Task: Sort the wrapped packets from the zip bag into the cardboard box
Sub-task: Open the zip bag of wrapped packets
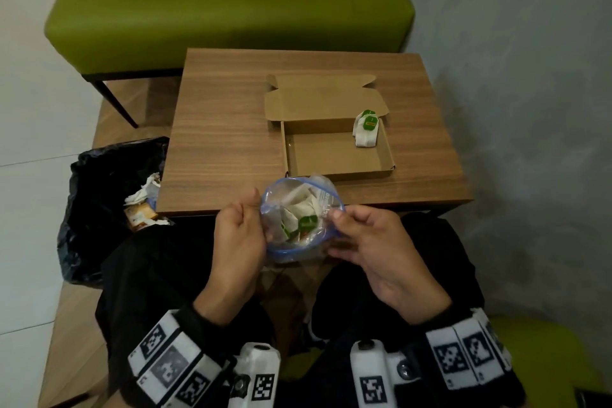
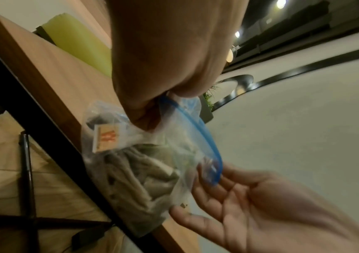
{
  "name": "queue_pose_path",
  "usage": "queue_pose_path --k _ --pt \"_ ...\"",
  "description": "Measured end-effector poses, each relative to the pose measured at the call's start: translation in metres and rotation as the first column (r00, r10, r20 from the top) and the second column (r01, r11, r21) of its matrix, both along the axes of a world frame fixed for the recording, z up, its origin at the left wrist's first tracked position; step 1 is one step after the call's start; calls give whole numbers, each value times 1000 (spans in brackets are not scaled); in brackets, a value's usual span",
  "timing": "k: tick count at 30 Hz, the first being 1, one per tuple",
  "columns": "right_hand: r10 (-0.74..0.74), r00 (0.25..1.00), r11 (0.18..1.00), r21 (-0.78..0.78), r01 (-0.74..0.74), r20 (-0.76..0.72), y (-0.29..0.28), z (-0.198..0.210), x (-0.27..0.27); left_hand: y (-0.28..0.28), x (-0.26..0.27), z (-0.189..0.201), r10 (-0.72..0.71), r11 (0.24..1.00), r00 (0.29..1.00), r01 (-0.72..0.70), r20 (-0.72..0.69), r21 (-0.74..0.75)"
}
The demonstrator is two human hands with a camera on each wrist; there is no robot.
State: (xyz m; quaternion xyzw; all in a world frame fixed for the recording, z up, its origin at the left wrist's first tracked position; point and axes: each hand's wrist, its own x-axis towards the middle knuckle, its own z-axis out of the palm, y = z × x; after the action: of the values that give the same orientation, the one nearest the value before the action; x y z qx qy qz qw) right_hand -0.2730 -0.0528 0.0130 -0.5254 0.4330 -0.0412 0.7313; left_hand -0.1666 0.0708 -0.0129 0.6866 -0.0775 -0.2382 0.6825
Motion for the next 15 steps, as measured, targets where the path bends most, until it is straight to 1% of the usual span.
queue_pose_path --k 2,4,5,7,9,10,11,12,13,15 --pt "-29 999 977 212 21 38 -2 -4 -2 3 -5 -4 -43 997 999 41 29 59" --pt "-86 993 909 414 47 77 -5 -7 -5 5 -8 -6 -73 993 997 70 35 94" --pt "-116 990 876 477 64 79 -6 -9 -6 6 -8 -6 -92 991 995 87 47 104" --pt "-148 988 843 528 99 51 -5 -12 -8 5 -9 -6 -154 984 986 147 68 96" --pt "-146 989 846 520 118 12 -4 -16 -11 2 -9 -5 -196 977 978 189 70 104" --pt "-135 991 859 498 118 -3 -3 -18 -13 2 -9 -6 -189 977 981 183 48 110" --pt "-124 992 878 464 117 -16 -2 -18 -15 0 -8 -6 -168 981 986 168 -9 101" --pt "-116 993 902 415 117 -27 -2 -19 -17 -2 -7 -4 -147 985 984 155 -105 74" --pt "-108 994 928 354 112 -30 -2 -20 -19 -4 -5 -1 -128 990 964 139 -231 29" --pt "-70 998 971 229 70 -10 -2 -21 -23 -7 0 4 -129 991 876 104 -465 -79"
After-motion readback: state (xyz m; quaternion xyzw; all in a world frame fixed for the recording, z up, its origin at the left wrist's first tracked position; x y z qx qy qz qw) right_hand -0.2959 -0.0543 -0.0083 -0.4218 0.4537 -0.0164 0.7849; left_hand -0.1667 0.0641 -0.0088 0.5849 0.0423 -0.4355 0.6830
